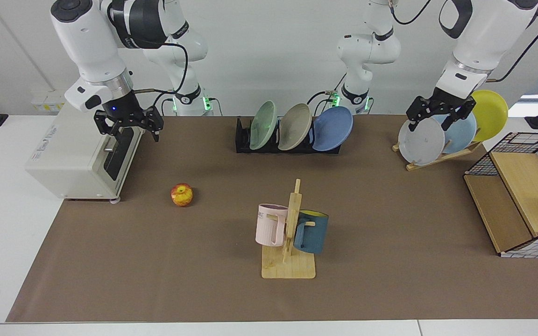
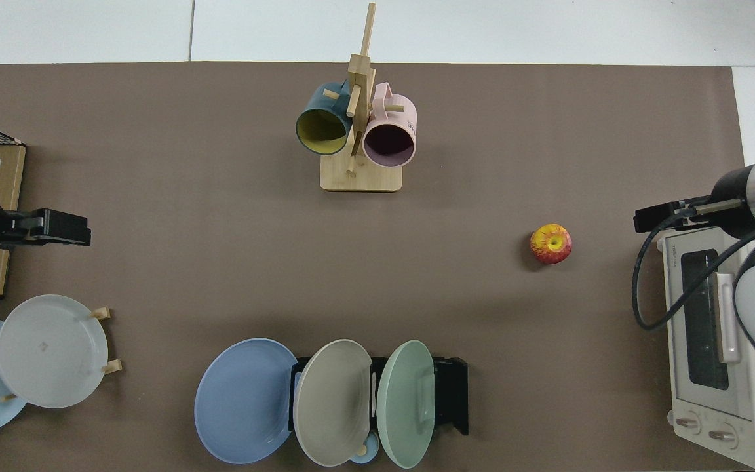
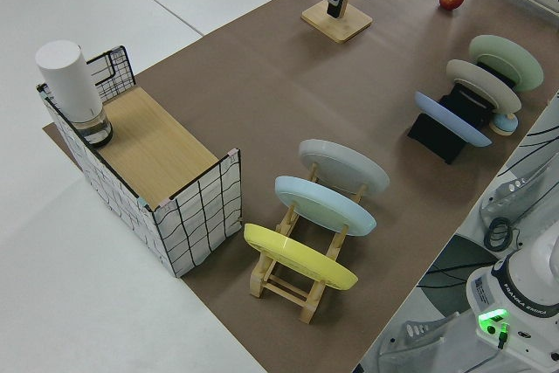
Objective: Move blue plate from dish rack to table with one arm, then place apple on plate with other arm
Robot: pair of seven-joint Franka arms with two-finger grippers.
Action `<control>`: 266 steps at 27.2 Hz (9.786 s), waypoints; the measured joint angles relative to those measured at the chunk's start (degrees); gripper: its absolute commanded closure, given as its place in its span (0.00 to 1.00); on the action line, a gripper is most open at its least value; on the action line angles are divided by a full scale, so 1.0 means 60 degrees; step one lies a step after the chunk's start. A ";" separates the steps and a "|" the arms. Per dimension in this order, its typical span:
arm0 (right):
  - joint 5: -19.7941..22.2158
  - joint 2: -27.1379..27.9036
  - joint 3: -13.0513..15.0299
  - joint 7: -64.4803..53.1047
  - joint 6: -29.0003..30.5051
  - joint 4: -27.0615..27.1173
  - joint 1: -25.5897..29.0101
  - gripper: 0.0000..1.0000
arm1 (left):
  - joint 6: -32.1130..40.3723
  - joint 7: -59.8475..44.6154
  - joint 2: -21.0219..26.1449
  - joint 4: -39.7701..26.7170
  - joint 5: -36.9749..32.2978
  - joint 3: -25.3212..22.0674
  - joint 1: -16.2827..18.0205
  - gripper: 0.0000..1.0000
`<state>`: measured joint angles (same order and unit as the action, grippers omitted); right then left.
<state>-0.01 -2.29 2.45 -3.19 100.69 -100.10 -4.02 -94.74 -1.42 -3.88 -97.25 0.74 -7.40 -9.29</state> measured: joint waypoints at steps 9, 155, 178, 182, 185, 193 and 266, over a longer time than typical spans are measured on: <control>0.0000 0.0000 0.0000 0.0000 0.0000 0.0000 0.0000 0.00 | 0.0006 0.0001 -0.0013 -0.0124 0.0000 -0.0005 -0.0010 0.00; 0.0276 0.0733 -0.0025 0.1003 0.1637 -0.1184 -0.0762 1.00 | -0.0622 -0.6456 -0.3427 -0.5882 -0.4268 0.5379 -0.0380 1.00; 0.0262 0.0565 -0.0046 0.0867 0.1079 -0.0669 -0.0769 1.00 | -0.5660 -0.7531 -0.0486 -0.4295 0.0244 0.2450 -0.0301 1.00; 0.0262 0.0565 -0.0065 0.0867 0.1040 -0.0674 -0.0769 1.00 | -0.6723 -0.8701 0.0140 -0.4526 0.0234 0.3096 -0.0413 1.00; 0.0262 0.0565 -0.0068 0.0867 0.1039 -0.0693 -0.0769 1.00 | -0.7251 -0.9314 0.0713 -0.4584 0.0155 0.3503 -0.0493 1.00; 0.0262 0.0576 -0.0068 0.0867 0.1039 -0.0909 -0.0769 1.00 | -0.7989 -0.9504 0.1317 -0.4999 0.0128 0.3775 -0.0727 1.00; -0.0112 0.3199 -0.0214 0.6980 0.5110 -0.1463 -0.6038 1.00 | 0.0260 -0.0874 -0.0325 -0.1116 -0.0506 0.0065 -0.0220 0.00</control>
<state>-0.68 16.90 1.17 38.69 131.35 -108.88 -40.25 -93.18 -6.67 -5.83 -103.94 -2.30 -7.01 -10.61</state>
